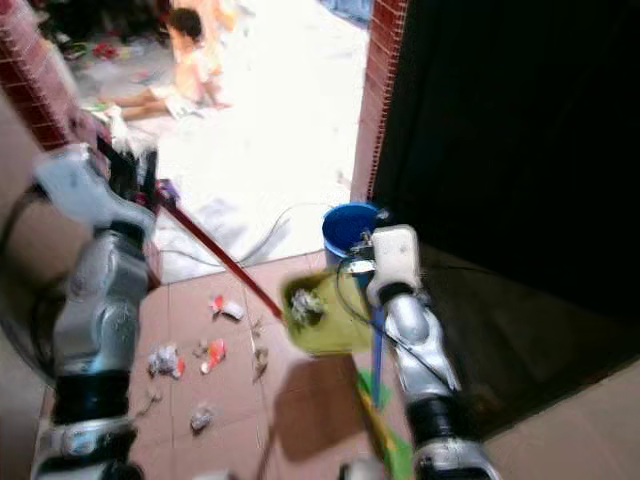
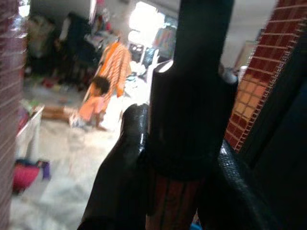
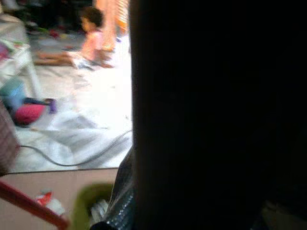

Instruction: Sweep floor

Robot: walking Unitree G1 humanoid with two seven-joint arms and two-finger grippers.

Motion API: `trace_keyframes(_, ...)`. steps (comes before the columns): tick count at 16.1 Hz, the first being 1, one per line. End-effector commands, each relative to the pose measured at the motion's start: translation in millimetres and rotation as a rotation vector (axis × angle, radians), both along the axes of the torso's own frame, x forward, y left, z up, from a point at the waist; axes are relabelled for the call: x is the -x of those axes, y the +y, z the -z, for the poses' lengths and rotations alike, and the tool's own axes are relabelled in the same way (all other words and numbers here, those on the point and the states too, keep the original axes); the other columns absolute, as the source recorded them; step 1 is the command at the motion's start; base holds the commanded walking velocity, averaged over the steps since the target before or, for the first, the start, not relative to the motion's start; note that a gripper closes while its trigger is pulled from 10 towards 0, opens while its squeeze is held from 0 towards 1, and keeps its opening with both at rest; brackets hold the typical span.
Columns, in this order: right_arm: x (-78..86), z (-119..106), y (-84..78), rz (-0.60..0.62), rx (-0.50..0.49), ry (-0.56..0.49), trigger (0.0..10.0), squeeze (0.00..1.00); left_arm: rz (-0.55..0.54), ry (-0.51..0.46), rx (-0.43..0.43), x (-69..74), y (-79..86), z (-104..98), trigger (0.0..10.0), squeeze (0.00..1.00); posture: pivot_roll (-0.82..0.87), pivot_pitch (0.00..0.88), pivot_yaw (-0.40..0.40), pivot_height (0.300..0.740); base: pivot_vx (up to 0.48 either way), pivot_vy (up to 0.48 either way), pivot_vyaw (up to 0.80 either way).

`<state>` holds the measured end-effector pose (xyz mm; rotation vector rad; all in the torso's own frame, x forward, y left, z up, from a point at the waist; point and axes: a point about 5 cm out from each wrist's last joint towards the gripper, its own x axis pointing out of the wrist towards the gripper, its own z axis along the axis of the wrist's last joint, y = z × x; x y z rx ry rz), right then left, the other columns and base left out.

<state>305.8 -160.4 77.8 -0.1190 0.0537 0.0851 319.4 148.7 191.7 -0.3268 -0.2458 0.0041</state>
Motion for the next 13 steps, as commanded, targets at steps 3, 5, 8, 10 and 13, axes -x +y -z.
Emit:
trace_keyframes(3, -2.4, -3, 5.8, -0.024, 0.016, -0.007, 10.0, 0.00, -0.028, -0.101, 0.044, -0.6, 7.4, -23, 10.0, 0.00, -0.01, 0.000, 0.025, 0.740, 0.398, 0.192, 0.00)
trace_keyframes(5, -2.7, -3, 6.1, -0.029, 0.016, -0.006, 10.0, 0.00, -0.039, -0.103, 0.039, -3.3, 7.2, -25, 10.0, 0.00, -0.01, 0.000, 0.024, 0.740, 0.480, 0.000, 0.00)
trace_keyframes(8, -3.0, -2, 7.2, -0.032, 0.017, -0.007, 10.0, 0.00, -0.013, -0.118, 0.013, -4.6, -3.7, -31, 10.0, 0.00, -0.01, 0.000, 0.027, 0.740, 0.480, 0.000, 0.00)
trace_keyframes(10, -2.9, -2, 8.3, -0.033, 0.017, -0.006, 10.0, 0.00, -0.021, -0.129, 0.017, -4.7, -4.9, -33, 10.0, 0.00, -0.01, 0.000, 0.029, 0.740, 0.476, 0.000, 0.00)
trace_keyframes(13, -2.1, -1, 11.2, -0.039, 0.015, -0.003, 10.0, 0.00, -0.052, -0.134, 0.018, -4.5, -3.0, -35, 10.0, 0.00, -0.01, 0.000, 0.031, 0.740, 0.469, 0.000, 0.00)
